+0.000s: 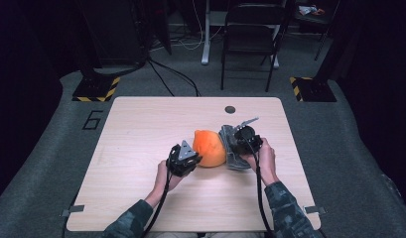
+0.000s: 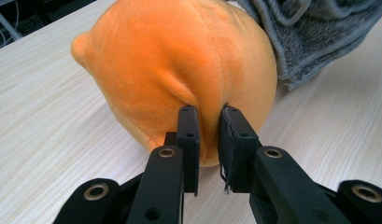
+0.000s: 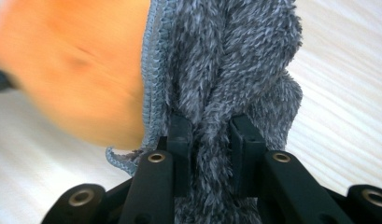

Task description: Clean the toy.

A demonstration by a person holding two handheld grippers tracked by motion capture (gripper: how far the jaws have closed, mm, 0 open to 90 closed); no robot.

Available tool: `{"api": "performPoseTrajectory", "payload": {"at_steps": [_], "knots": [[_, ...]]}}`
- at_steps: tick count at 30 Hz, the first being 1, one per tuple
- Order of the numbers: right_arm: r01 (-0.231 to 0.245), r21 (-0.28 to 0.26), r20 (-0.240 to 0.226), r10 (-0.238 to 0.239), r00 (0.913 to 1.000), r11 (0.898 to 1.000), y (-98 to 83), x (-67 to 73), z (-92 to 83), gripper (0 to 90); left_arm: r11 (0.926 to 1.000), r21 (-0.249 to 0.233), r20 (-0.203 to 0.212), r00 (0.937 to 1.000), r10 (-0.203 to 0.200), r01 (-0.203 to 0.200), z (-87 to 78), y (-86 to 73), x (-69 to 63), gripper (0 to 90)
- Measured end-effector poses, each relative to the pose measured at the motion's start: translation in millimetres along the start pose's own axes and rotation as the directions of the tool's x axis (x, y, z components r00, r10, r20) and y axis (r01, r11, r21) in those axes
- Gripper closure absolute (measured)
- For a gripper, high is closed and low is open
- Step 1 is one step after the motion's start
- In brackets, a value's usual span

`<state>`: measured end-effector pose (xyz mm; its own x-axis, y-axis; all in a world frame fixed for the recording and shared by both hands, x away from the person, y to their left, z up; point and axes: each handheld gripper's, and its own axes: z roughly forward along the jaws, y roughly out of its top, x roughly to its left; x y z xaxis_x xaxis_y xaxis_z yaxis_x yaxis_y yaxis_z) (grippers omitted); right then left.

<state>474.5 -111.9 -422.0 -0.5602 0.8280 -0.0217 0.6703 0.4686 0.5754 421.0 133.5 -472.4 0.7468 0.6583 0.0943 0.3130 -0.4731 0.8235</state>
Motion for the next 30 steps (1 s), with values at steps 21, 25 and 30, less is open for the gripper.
{"api": "performPoseTrajectory", "payload": {"at_steps": [21, 25, 30], "knots": [[0.031, -0.016, -0.02, -0.031, 0.9993, 0.999, -2.2, 9.7, 16.6, 72.9, 0.9908, 0.077, -0.087, 0.9892, 0.118, -0.111, 2.1, 5.7, -8.1, 46.9], [0.028, -0.02, -0.031, -0.029, 0.9991, 0.999, -1.9, 10.2, 17.4, 72.9, 0.987, 0.088, -0.131, 0.9806, 0.145, -0.135, 10.3, 0.6, -12.8, 55.1], [0.023, -0.025, -0.031, -0.023, 0.9992, 0.999, -1.8, 10.9, 16.9, 72.9, 0.9927, 0.058, -0.115, 0.987, 0.112, -0.106, 9.9, -1.0, -8.6, 72.5]]}}
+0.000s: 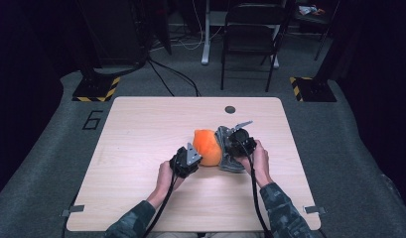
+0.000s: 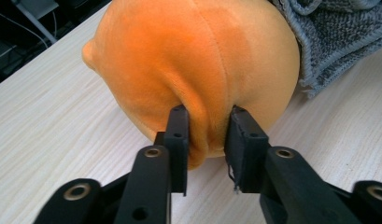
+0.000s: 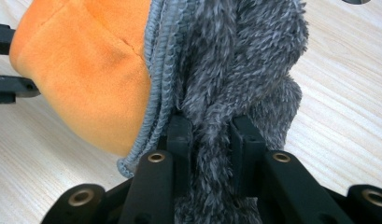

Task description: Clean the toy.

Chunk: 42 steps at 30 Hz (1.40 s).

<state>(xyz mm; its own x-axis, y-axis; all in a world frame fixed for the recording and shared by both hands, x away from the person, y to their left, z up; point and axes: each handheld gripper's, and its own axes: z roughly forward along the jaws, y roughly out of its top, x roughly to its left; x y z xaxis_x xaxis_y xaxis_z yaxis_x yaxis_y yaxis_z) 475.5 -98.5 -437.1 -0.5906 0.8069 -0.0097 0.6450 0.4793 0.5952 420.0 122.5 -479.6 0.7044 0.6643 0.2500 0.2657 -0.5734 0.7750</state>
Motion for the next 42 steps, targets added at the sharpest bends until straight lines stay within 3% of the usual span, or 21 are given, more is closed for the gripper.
{"api": "performPoseTrajectory", "payload": {"at_steps": [5, 8, 12, 19, 23, 35, 38, 42], "knots": [[0.003, -0.001, -0.001, -0.003, 1.0, 1.0, 1.7, -2.1, -6.4, 72.9, 0.9981, -0.038, 0.035, 0.9983, -0.048, 0.049, -5.8, 2.7, 4.8, 76.0], [-0.007, -0.019, -0.01, 0.006, 0.9999, 1.0, 4.5, -2.6, -14.7, 72.9, 0.9919, -0.059, 0.068, 0.9917, -0.109, 0.113, -11.8, 6.3, 10.7, 77.0], [0.0, -0.05, -0.023, -0.001, 0.9997, 0.999, 9.2, 2.5, -25.7, 72.9, 0.9864, -0.075, 0.092, 0.986, -0.139, 0.146, -19.1, 11.5, 12.9, 78.2], [0.057, -0.119, -0.054, -0.064, 0.9965, 0.991, 17.2, 26.5, -36.5, 72.9, 0.9876, -0.08, 0.103, 0.9866, -0.127, 0.135, -19.3, 12.7, 8.5, 78.6], [0.101, -0.106, -0.033, -0.105, 0.9939, 0.989, 18.2, 39.5, -28.9, 72.9, 0.9903, -0.072, 0.098, 0.9889, -0.111, 0.119, -17.7, 11.1, 7.1, 78.5], [0.027, -0.028, -0.03, -0.028, 0.9992, 0.999, 8.2, 10.7, -14.3, 72.8, 0.9896, -0.071, 0.108, 0.9872, -0.118, 0.126, -15.6, 7.8, 10.0, 78.1], [0.024, 0.003, -0.007, -0.024, 0.9997, 1.0, 5.1, 4.3, -10.0, 72.9, 0.9894, -0.068, 0.107, 0.987, -0.121, 0.128, -15.4, 6.9, 11.6, 77.9], [-0.014, 0.056, 0.004, 0.014, 0.9999, 0.998, -1.9, -4.6, 1.5, 72.8, 0.9881, -0.068, 0.113, 0.9851, -0.13, 0.138, -14.8, 6.1, 11.8, 77.6]]}}
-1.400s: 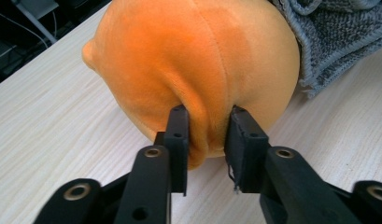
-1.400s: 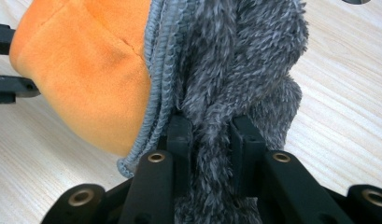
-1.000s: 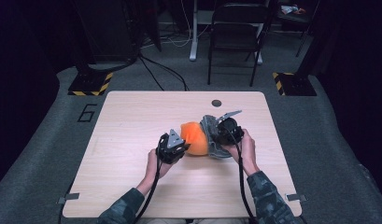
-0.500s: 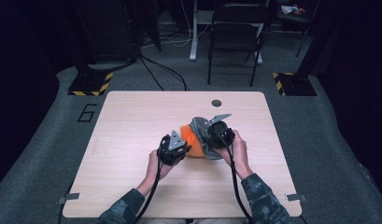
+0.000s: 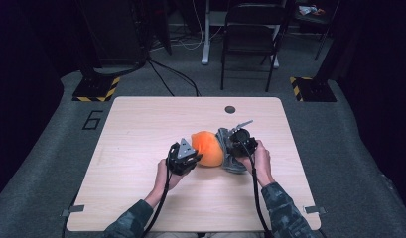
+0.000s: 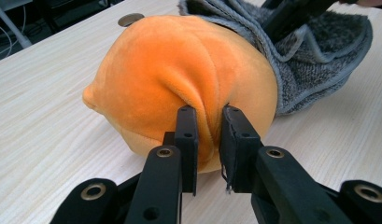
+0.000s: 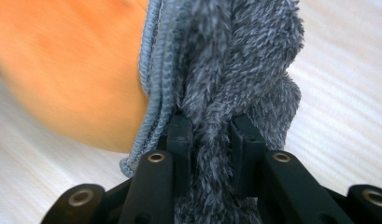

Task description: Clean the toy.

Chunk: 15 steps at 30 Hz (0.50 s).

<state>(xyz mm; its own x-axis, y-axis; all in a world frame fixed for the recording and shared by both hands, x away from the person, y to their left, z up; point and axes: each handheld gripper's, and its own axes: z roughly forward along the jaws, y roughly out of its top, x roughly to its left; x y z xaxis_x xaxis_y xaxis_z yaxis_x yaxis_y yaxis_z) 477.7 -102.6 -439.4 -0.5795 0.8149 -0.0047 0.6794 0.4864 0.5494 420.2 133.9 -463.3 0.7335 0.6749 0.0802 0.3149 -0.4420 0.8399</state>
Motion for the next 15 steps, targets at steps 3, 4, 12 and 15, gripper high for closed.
{"api": "performPoseTrajectory", "payload": {"at_steps": [3, 4, 12, 15], "knots": [[-0.018, 0.018, 0.014, 0.018, 0.9997, 1.0, -4.0, -4.9, 9.5, 72.8, 1.0, 0.003, -0.001, 1.0, 0.003, -0.003, 0.1, 0.2, -0.4, 77.7], [-0.024, 0.026, 0.012, 0.024, 0.9996, 0.999, -5.2, -6.5, 12.3, 72.8, 1.0, 0.002, -0.003, 1.0, 0.004, -0.004, 0.2, 0.1, -0.5, 77.6], [-0.041, 0.075, 0.023, 0.039, 0.999, 0.996, -10.0, -14.4, 21.0, 72.8, 0.9999, -0.008, -0.004, 1.0, 0.007, -0.007, 0.0, 0.0, -1.6, 77.6], [-0.044, 0.033, 0.019, 0.043, 0.9989, 0.998, -5.1, -13.5, 6.3, 72.8, 0.9998, -0.017, 0.008, 1.0, 0.005, -0.005, -0.2, -0.3, -1.0, 77.5]]}}
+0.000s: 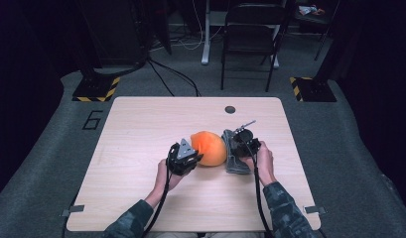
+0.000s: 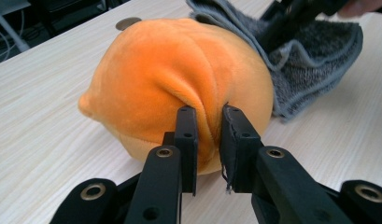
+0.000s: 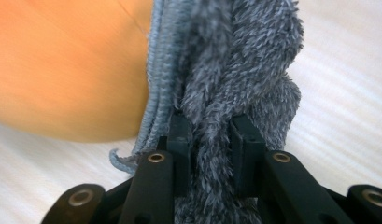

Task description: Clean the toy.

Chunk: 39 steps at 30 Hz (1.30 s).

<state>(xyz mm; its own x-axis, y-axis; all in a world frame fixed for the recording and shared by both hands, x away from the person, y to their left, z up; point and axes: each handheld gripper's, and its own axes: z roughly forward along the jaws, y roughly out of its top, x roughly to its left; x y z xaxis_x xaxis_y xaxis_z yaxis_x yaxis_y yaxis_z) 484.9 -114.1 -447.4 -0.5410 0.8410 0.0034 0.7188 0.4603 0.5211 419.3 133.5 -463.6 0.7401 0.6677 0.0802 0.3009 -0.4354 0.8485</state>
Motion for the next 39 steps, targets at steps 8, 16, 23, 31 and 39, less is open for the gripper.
{"api": "performPoseTrajectory", "payload": {"at_steps": [8, 16, 23, 31, 39], "knots": [[0.082, -0.143, -0.071, -0.092, 0.9932, 0.986, 14.5, 30.5, -37.7, 72.8, 0.9999, 0.0, 0.003, 0.9999, 0.014, -0.014, 0.1, 1.0, -3.2, 77.5], [0.132, -0.141, -0.065, -0.143, 0.9877, 0.981, 15.8, 46.8, -30.8, 72.8, 0.9998, 0.005, 0.005, 0.9998, 0.02, -0.02, 1.2, -0.1, -3.2, 77.5], [0.1, -0.098, -0.043, -0.104, 0.9936, 0.99, 12.1, 29.9, -24.9, 72.8, 0.9998, 0.006, 0.008, 0.9998, 0.019, -0.019, 1.4, -0.2, -3.3, 77.6], [0.05, -0.006, 0.007, -0.05, 0.9987, 0.999, 3.9, 13.9, -4.8, 72.8, 0.9999, 0.009, 0.009, 0.9999, 0.014, -0.014, 1.3, -0.6, -1.8, 77.5], [0.025, 0.073, 0.033, -0.027, 0.9991, 0.997, -6.2, 5.1, 21.8, 72.7, 0.9999, 0.01, 0.009, 0.9999, 0.013, -0.013, 1.1, -0.9, -1.4, 77.5]]}}
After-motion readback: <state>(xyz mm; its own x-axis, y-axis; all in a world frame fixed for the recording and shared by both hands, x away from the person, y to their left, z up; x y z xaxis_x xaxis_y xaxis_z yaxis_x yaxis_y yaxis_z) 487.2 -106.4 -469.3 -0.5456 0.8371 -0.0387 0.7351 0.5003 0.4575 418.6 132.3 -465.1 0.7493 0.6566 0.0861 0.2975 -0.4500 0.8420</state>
